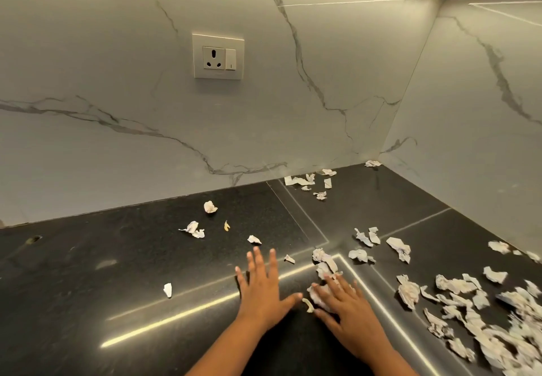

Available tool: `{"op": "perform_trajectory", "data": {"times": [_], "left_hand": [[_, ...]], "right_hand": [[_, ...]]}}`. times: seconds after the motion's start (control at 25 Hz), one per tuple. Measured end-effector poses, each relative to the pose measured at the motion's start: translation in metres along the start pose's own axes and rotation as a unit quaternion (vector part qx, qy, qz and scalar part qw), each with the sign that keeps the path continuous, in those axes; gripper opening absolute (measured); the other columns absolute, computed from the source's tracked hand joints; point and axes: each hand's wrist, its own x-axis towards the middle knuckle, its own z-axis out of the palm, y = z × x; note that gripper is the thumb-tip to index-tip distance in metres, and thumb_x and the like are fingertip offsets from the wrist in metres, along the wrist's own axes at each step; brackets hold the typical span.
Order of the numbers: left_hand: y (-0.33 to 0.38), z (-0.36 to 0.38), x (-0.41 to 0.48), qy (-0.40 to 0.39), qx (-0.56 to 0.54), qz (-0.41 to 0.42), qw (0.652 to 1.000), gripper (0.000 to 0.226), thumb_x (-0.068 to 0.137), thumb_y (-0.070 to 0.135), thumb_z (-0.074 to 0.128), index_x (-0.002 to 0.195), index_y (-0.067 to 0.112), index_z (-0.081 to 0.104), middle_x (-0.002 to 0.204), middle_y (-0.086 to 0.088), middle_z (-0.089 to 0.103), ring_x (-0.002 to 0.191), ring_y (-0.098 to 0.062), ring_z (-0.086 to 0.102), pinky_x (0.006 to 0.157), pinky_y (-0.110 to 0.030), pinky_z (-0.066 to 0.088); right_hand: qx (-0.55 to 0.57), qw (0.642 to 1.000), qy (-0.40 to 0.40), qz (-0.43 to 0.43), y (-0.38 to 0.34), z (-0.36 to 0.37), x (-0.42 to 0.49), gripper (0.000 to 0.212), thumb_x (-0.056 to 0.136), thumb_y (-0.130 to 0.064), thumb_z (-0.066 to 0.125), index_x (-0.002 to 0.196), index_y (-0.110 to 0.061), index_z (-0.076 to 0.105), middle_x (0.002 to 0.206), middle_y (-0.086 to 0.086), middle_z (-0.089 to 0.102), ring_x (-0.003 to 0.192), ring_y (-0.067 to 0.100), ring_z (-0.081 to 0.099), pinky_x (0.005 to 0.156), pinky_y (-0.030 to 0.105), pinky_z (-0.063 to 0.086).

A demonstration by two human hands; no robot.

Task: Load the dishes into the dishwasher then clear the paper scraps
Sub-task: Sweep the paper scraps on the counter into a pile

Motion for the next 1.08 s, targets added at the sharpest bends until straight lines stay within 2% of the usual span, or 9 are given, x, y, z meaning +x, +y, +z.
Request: {"op": "perform_trajectory", "data": {"times": [0.12,0.2,0.4,0.48,0.56,0.68,0.76,0.88,1.08], "left_hand": [[-0.014,-0.008,0.005,0.115,0.046,-0.038,0.992,0.094,0.074,0.073,0.037,0.144,0.011,0.032,0.15,-0.026,0.025,0.139,-0.045,0.019,0.106,-0.069,0.003],[-0.035,-0.017,0.002,0.147,0.033,-0.145,0.978,0.093,0.075,0.07,0.048,0.144,0.009,0.033,0.15,-0.029,0.022,0.14,-0.048,0.012,0.099,-0.073,-0.001],[-0.071,-0.022,-0.003,0.139,-0.034,-0.327,0.934,0.1,0.077,0.067,0.052,0.148,0.006,0.017,0.152,-0.032,0.005,0.14,-0.047,-0.007,0.098,-0.079,0.002],[-0.067,-0.017,0.002,0.096,-0.012,-0.291,0.952,0.1,0.08,0.071,0.043,0.15,0.008,0.008,0.153,-0.03,0.003,0.142,-0.046,-0.003,0.106,-0.071,0.003],[-0.051,-0.008,0.01,0.054,0.025,-0.129,0.99,0.101,0.081,0.073,0.037,0.15,0.011,-0.002,0.156,-0.023,-0.004,0.144,-0.039,-0.006,0.113,-0.056,-0.004],[-0.037,-0.002,0.022,0.02,-0.018,0.045,0.999,0.087,0.087,0.064,0.038,0.15,0.024,-0.009,0.155,-0.009,-0.019,0.144,-0.026,-0.018,0.116,-0.041,-0.009],[-0.048,-0.003,0.032,0.114,-0.047,0.002,0.992,0.079,0.089,0.06,0.035,0.151,0.022,0.003,0.158,-0.012,-0.008,0.142,-0.027,-0.018,0.118,-0.043,-0.005],[-0.083,-0.015,0.052,0.247,-0.045,-0.136,0.958,0.089,0.081,0.065,0.044,0.148,0.01,0.024,0.154,-0.024,0.013,0.143,-0.043,0.0,0.114,-0.052,0.002],[-0.108,-0.037,0.096,0.12,-0.023,-0.186,0.975,0.103,0.076,0.076,0.043,0.15,0.014,0.01,0.157,-0.018,0.006,0.144,-0.038,0.002,0.118,-0.048,0.004]], "right_hand": [[0.02,0.98,0.038,0.196,0.04,0.0,-0.005,0.083,0.075,-0.074,-0.011,0.146,-0.039,0.013,0.157,-0.004,0.014,0.145,0.021,0.01,0.116,0.047,0.005],[-0.006,0.955,0.026,0.295,0.058,-0.01,-0.011,0.07,0.085,-0.062,0.001,0.148,-0.033,0.011,0.158,0.0,0.011,0.145,0.025,0.006,0.115,0.054,0.01],[-0.015,0.991,0.055,0.124,0.02,-0.009,0.0,0.071,0.085,-0.072,0.005,0.144,-0.038,0.023,0.152,-0.008,0.018,0.143,0.023,0.009,0.113,0.054,0.0],[-0.045,0.998,0.043,0.007,-0.015,-0.002,0.01,0.059,0.091,-0.067,0.016,0.141,-0.04,0.03,0.15,-0.006,0.027,0.141,0.025,0.019,0.111,0.054,0.005],[-0.072,0.995,0.022,-0.064,-0.034,0.007,0.022,0.052,0.094,-0.061,0.018,0.14,-0.042,0.034,0.148,-0.008,0.032,0.138,0.024,0.025,0.108,0.053,0.01],[-0.075,0.997,0.011,0.009,-0.01,0.007,0.043,0.054,0.097,-0.05,0.009,0.132,-0.036,0.047,0.142,-0.003,0.044,0.131,0.031,0.042,0.112,0.05,0.006],[-0.047,0.989,0.028,0.135,0.022,0.004,0.045,0.065,0.094,-0.053,0.004,0.133,-0.028,0.05,0.144,0.004,0.041,0.132,0.034,0.041,0.11,0.057,0.014],[-0.054,0.97,0.034,0.234,0.047,0.006,0.043,0.071,0.087,-0.06,0.001,0.145,-0.029,0.029,0.156,-0.001,0.017,0.145,0.025,0.007,0.112,0.059,0.007],[-0.022,0.975,0.023,0.219,0.037,-0.001,0.045,0.069,0.09,-0.064,0.004,0.146,-0.031,0.025,0.157,-0.005,0.01,0.145,0.018,-0.005,0.114,0.055,0.0]]}}
